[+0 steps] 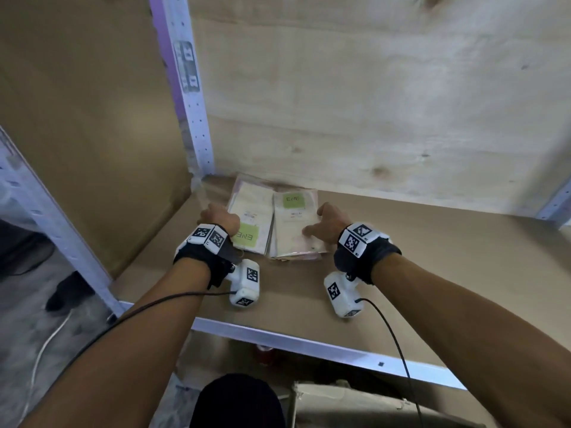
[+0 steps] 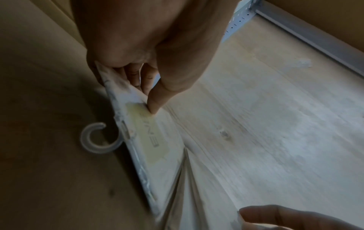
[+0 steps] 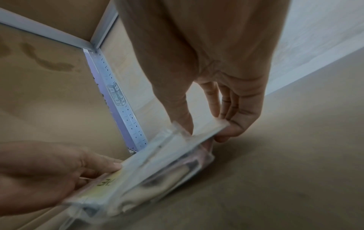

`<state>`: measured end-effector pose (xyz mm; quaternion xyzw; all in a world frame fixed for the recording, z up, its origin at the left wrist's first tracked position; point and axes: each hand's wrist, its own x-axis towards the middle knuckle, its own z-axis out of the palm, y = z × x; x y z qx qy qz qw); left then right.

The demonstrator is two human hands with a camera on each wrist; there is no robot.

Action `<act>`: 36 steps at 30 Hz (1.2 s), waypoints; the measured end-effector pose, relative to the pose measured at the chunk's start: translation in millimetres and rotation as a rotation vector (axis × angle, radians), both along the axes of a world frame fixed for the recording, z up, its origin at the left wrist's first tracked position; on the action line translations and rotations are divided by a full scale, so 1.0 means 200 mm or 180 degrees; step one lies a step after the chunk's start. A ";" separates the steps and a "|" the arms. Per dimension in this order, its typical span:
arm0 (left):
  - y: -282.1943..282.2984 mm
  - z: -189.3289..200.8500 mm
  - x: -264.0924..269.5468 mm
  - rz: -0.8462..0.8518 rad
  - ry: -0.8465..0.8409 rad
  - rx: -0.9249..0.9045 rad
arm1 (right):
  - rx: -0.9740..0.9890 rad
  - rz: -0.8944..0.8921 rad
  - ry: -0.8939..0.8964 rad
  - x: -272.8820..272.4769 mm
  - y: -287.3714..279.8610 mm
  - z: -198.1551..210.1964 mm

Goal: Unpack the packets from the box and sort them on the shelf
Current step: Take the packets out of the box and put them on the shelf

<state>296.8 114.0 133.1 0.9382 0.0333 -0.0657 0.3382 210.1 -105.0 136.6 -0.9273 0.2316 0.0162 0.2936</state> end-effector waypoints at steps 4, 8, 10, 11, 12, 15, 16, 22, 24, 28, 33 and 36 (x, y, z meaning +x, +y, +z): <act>0.05 0.00 0.08 0.0059 -0.0026 -0.0002 | 0.0004 0.0002 -0.0033 0.11 0.04 -0.02; 0.10 -0.01 0.11 0.0086 -0.0144 -0.0024 | -0.0014 0.0110 -0.0094 0.17 0.10 -0.02; 0.11 -0.03 0.12 -0.0024 -0.0129 0.0046 | 0.0049 0.0143 -0.0073 0.17 0.11 -0.01; 0.12 -0.03 0.12 -0.0109 -0.0092 0.0096 | 0.0099 0.0150 -0.0051 0.16 0.11 0.00; 0.13 -0.03 0.11 -0.0190 -0.0046 0.0133 | 0.0147 0.0151 -0.0025 0.15 0.11 0.01; 0.15 0.00 0.04 -0.0318 0.0030 0.0120 | 0.0245 0.0235 0.0041 0.06 0.10 0.05; 0.16 0.02 0.01 -0.0333 0.0030 0.0093 | 0.0277 0.0288 0.0031 0.02 0.10 0.07; 0.12 0.16 -0.32 -0.0654 -0.0637 -0.0439 | 0.0885 0.0508 -0.0275 -0.36 0.10 0.13; 0.08 0.20 -0.49 -0.0939 -0.0825 -0.0746 | 0.0895 0.0617 -0.0297 -0.53 0.10 0.16; -0.01 0.21 -0.86 -0.1360 -0.0601 -0.1142 | 0.0892 0.0732 -0.0343 -0.95 0.09 0.20; -0.09 0.10 -1.24 -0.1747 -0.0268 -0.1293 | 0.0790 0.0736 -0.0157 -1.44 0.08 0.12; -0.12 -0.04 -1.42 -0.1795 0.0032 -0.1162 | 0.0682 0.0653 0.0042 -1.67 0.07 -0.02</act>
